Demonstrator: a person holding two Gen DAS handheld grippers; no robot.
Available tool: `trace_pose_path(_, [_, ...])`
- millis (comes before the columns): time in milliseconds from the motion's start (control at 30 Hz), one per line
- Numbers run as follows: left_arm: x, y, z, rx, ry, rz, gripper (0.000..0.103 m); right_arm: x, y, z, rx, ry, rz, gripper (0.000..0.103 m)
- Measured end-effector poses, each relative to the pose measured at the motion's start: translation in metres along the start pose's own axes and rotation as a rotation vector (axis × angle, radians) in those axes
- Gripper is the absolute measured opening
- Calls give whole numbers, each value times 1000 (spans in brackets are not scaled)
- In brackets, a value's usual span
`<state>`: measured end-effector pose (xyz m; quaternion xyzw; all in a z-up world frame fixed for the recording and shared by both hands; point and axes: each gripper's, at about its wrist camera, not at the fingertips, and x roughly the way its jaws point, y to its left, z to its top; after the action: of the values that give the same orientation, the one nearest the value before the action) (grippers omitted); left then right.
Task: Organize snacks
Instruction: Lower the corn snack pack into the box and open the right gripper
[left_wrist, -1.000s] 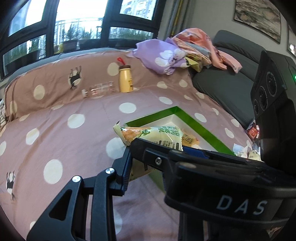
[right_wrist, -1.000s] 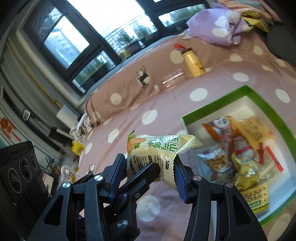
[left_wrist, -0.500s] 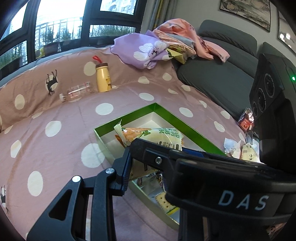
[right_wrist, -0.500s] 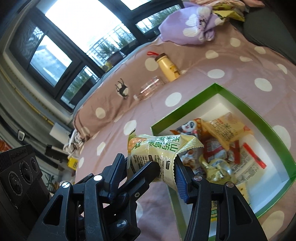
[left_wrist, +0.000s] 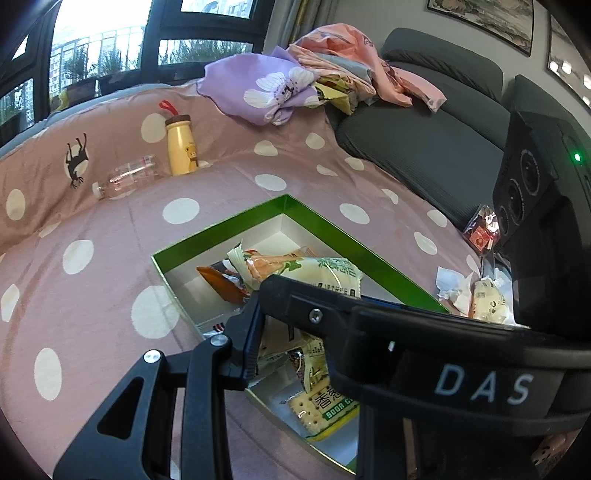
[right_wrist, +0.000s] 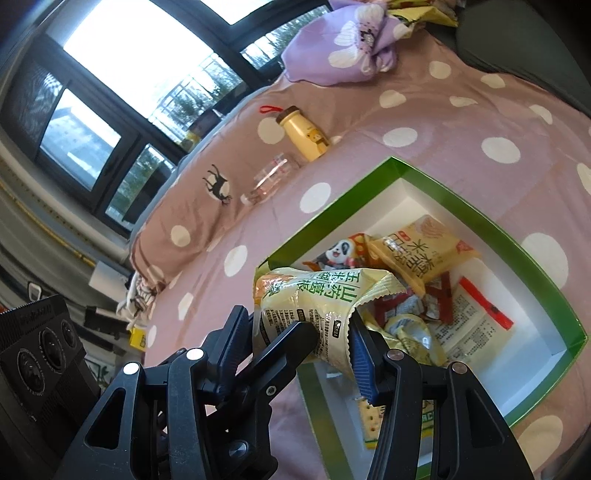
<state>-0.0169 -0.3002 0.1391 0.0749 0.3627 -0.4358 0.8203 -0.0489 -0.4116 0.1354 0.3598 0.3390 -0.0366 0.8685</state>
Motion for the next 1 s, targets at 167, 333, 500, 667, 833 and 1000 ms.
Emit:
trace_pose_path(167, [9, -1, -1, -7, 19, -24, 27, 2, -7, 1, 19, 8, -22, 55])
trace_pose_path(333, [18, 1, -2, -21, 46, -43, 27, 7, -15, 2, 39, 28, -41, 55])
trace_pose_path(500, [28, 3, -4, -39, 74, -58, 28, 14, -22, 3, 56, 51, -60, 55])
trace_pose_path(667, [36, 6, -7, -62, 98, -69, 28, 21, -28, 3, 72, 77, -77, 55])
trace_pose_path(833, [38, 8, -8, -72, 107, -79, 29, 23, -30, 3, 75, 83, -83, 55])
trace_pose_path(1000, [42, 9, -9, -83, 115, -91, 29, 24, -30, 3, 81, 84, -92, 55])
